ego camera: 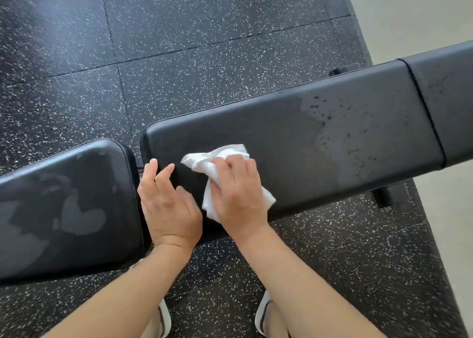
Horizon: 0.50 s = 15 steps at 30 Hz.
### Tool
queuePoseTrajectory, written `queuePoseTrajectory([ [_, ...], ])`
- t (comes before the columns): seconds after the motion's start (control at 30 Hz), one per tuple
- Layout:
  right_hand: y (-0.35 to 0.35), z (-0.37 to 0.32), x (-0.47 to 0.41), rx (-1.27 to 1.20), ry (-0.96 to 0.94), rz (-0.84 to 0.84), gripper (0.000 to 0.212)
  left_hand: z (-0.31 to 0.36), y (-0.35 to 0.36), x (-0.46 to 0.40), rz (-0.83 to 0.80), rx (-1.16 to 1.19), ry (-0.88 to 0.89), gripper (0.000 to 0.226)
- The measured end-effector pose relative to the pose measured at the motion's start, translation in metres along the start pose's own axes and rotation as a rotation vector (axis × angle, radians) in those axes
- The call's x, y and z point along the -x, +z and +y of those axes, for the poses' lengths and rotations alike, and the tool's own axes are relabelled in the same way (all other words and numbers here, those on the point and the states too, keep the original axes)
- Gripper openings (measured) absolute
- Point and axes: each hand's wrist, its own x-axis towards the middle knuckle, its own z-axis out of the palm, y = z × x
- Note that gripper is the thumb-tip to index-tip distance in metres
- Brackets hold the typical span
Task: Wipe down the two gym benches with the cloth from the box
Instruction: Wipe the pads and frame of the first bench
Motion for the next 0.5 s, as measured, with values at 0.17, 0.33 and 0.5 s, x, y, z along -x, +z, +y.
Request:
queuePoseTrajectory([
  [0.17,0.005,-0.004,-0.012,-0.074,-0.097,-0.017,0.023,0.001,-0.002,-0.002,-0.01,0.002,-0.003,0.05],
  [0.33,-0.036,0.062,-0.014,0.022,-0.115,0.07,0.025,0.005,-0.006,0.0,-0.022,0.034,-0.002,0.049],
  [0.5,-0.05,0.083,-0.008,0.106,0.072,0.099,0.022,0.008,-0.011,-0.001,-0.053,0.069,-0.027,0.046],
])
